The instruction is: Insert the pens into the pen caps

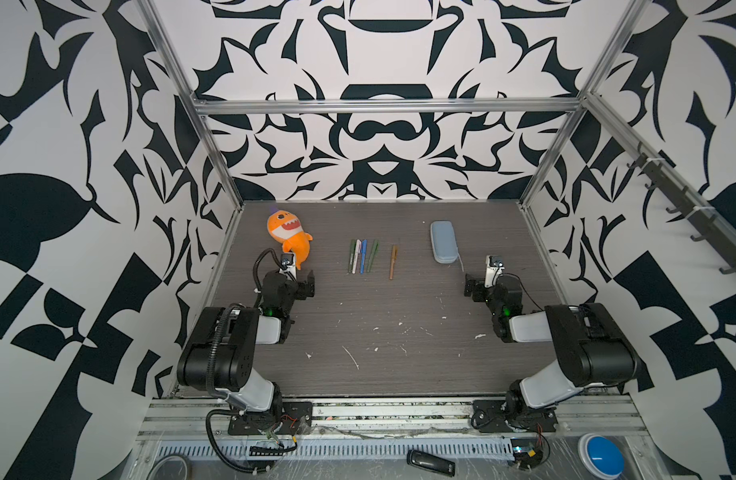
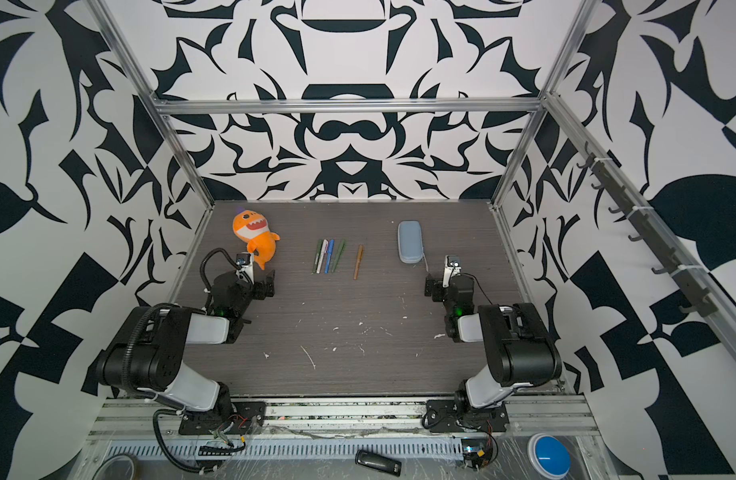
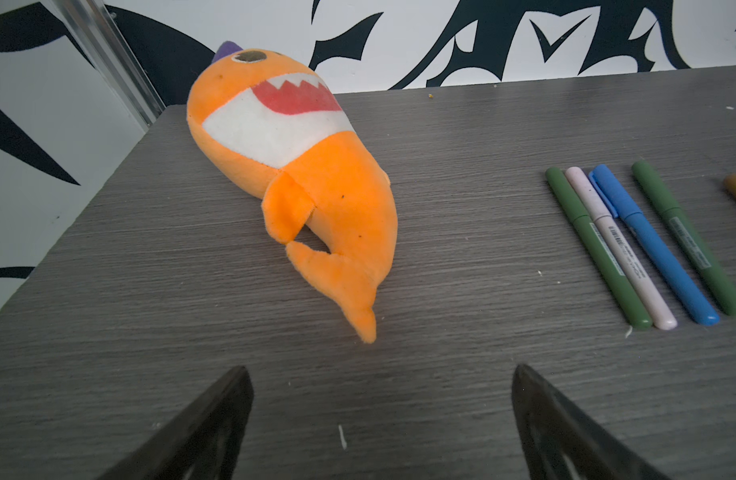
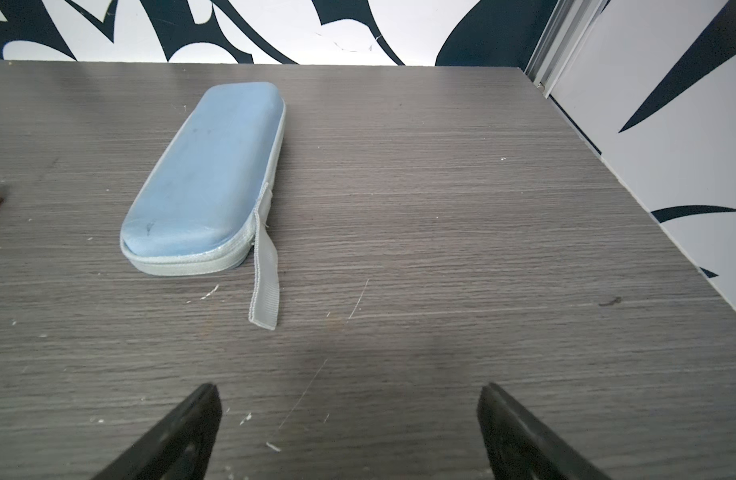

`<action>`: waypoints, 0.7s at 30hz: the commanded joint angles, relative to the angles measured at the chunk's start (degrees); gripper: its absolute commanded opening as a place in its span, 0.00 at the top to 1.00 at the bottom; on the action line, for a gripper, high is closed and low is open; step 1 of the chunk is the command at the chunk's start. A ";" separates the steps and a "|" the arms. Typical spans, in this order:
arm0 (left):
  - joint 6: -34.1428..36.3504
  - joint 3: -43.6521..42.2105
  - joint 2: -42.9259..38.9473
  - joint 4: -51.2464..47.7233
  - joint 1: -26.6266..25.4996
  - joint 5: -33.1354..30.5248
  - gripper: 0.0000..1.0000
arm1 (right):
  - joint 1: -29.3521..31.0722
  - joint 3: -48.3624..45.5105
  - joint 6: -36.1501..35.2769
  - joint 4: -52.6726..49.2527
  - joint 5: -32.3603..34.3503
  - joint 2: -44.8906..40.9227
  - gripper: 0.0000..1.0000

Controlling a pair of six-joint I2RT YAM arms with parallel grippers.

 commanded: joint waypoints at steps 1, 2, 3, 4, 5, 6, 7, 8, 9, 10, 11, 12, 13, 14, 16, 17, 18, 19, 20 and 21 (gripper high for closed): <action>-0.12 0.52 0.05 -0.08 0.19 0.41 0.01 | 0.40 0.99 -0.50 1.16 0.02 -0.58 0.00; -0.12 0.53 0.05 -0.08 0.19 0.40 0.01 | 0.61 1.03 -0.65 1.15 0.45 -0.55 0.00; -0.10 0.59 0.11 -0.08 0.19 0.38 0.01 | 1.07 1.07 -0.86 1.24 1.11 -0.57 0.00; -0.07 0.57 0.06 -0.08 0.23 0.36 0.01 | 1.42 0.95 -1.16 1.20 1.79 -0.54 0.00; -0.11 0.56 0.06 -0.08 0.19 0.34 0.01 | 1.81 0.95 -1.37 1.31 2.36 -0.54 0.00; -0.08 0.58 0.05 -0.08 0.19 0.40 0.01 | 1.98 0.95 -1.39 1.34 2.64 -0.55 0.00; -0.13 0.67 0.09 -0.08 0.19 0.37 0.01 | 1.94 0.87 -1.39 1.49 2.72 -0.50 0.00; -0.13 0.65 0.05 -0.08 0.19 0.40 0.01 | 1.98 0.86 -1.39 1.51 2.71 -0.50 0.00; -0.10 0.55 0.06 -0.08 0.14 0.41 0.01 | 1.98 0.84 -1.39 1.51 2.71 -0.52 0.00; -0.09 0.58 0.04 -0.08 0.18 0.41 0.01 | 1.96 0.79 -1.39 1.49 2.71 -0.58 0.00; -0.08 0.60 0.07 -0.08 0.19 0.40 0.01 | 1.97 0.77 -1.40 1.51 2.71 -0.51 0.00; -0.11 0.61 0.08 -0.07 0.19 0.42 0.01 | 1.94 0.78 -1.41 1.51 2.72 -0.59 0.00; -0.09 0.66 0.07 -0.08 0.19 0.43 0.01 | 2.00 0.77 -1.45 1.52 2.71 -0.56 0.00; -0.08 0.62 0.09 -0.08 0.19 0.41 0.01 | 2.10 0.77 -1.44 1.55 2.80 -0.53 0.00; -0.13 0.61 0.05 -0.07 0.19 0.41 0.01 | 2.38 0.77 -1.63 1.62 3.42 -0.58 0.00; -0.06 0.60 0.05 -0.03 0.18 0.41 0.01 | 2.55 0.85 -1.80 1.59 3.80 -0.46 0.00; -0.08 0.60 0.06 -0.08 0.19 0.41 0.01 | 2.70 1.09 -2.39 1.47 3.68 -0.21 0.00; -0.06 0.65 0.07 -0.08 0.19 0.37 0.01 | 2.81 1.29 -2.38 1.40 3.53 0.01 0.00; -0.13 0.67 0.11 -0.08 0.19 0.46 0.01 | 2.79 1.39 -2.35 1.05 3.50 -0.06 0.00; -0.11 0.56 0.05 -0.08 0.19 0.41 0.01 | 2.73 1.39 -2.27 0.98 3.55 -0.07 0.00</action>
